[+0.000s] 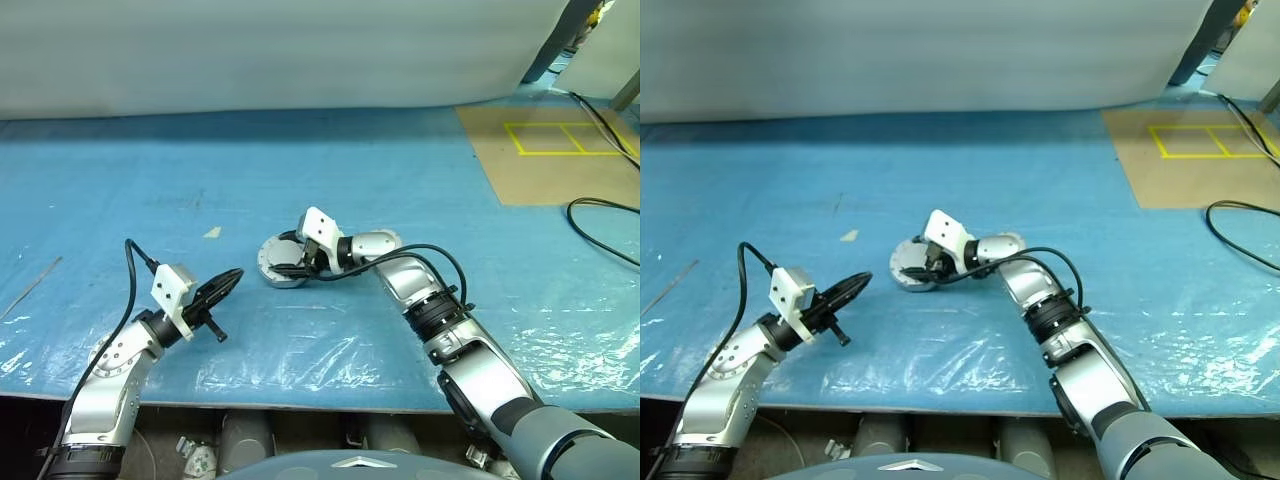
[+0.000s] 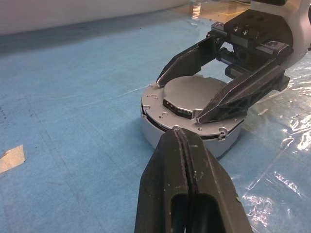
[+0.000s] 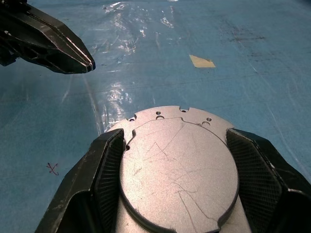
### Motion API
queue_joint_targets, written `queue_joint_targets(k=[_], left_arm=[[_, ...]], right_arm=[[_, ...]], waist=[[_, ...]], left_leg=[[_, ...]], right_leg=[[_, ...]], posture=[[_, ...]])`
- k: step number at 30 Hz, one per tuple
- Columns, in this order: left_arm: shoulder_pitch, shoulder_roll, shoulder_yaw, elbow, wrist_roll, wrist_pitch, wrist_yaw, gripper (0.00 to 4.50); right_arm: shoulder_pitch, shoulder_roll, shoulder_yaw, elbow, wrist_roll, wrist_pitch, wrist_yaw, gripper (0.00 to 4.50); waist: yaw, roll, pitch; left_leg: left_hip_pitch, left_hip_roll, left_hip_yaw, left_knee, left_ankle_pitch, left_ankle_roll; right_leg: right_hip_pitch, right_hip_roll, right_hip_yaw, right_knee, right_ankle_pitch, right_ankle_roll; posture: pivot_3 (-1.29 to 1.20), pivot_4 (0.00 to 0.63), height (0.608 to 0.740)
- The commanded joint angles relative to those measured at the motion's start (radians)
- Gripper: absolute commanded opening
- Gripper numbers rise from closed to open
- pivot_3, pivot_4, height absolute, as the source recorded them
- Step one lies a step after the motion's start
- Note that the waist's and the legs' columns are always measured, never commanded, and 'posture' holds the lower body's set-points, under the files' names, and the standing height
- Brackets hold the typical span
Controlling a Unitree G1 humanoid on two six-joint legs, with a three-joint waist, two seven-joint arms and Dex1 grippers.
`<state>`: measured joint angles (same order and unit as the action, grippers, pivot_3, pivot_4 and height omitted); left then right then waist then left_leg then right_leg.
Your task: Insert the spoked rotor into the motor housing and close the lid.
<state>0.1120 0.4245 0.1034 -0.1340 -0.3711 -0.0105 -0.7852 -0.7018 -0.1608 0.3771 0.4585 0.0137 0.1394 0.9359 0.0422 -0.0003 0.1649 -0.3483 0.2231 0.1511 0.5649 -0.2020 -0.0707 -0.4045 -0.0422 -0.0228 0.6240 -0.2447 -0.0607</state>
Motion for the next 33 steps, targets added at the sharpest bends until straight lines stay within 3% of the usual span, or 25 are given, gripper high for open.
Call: queue_joint_targets(k=[1, 11, 26, 33], left_arm=[[-0.032, -0.018, -0.015, -0.029, 0.002, 0.013, 0.031, 0.0], [-0.078, -0.031, -0.038, 0.011, 0.012, 0.02, 0.035, 0.0], [-0.103, -0.047, -0.049, 0.088, 0.032, -0.031, 0.019, 0.0], [-0.166, -0.028, -0.122, 0.152, 0.146, -0.005, 0.052, 0.0]], right_arm=[[-0.006, -0.014, 0.016, 0.03, -0.052, 0.009, -0.028, 2.99], [0.047, 0.026, 0.017, -0.014, -0.019, 0.11, -0.024, 2.99], [0.071, 0.017, 0.065, 0.008, -0.079, 0.076, -0.037, 2.99], [0.064, 0.013, 0.057, 0.011, -0.082, 0.07, -0.038, 2.99]], waist=[[0.001, 0.0, 0.0], [-0.002, 0.0, 0.0], [-0.002, 0.0, -0.001], [-0.001, 0.001, -0.001]], left_leg=[[0.0, 0.0, 0.0, 0.0, 0.0, 0.0], [0.002, 0.0, 0.001, 0.0, 0.0, 0.0], [0.003, 0.0, 0.001, 0.0, 0.0, 0.0], [0.004, 0.0, 0.002, -0.001, 0.0, 0.0]], right_leg=[[0.0, 0.0, 0.0, 0.0, 0.0, 0.0], [0.002, 0.0, 0.0, 0.0, 0.001, -0.001], [0.003, 0.0, 0.0, -0.001, 0.001, -0.001], [0.004, 0.0, 0.001, 0.0, 0.001, -0.001]], posture=[[0.0, 0.15, 0.74], [0.0, 0.15, 0.74], [0.0, 0.15, 0.74], [0.0, 0.15, 0.74]])
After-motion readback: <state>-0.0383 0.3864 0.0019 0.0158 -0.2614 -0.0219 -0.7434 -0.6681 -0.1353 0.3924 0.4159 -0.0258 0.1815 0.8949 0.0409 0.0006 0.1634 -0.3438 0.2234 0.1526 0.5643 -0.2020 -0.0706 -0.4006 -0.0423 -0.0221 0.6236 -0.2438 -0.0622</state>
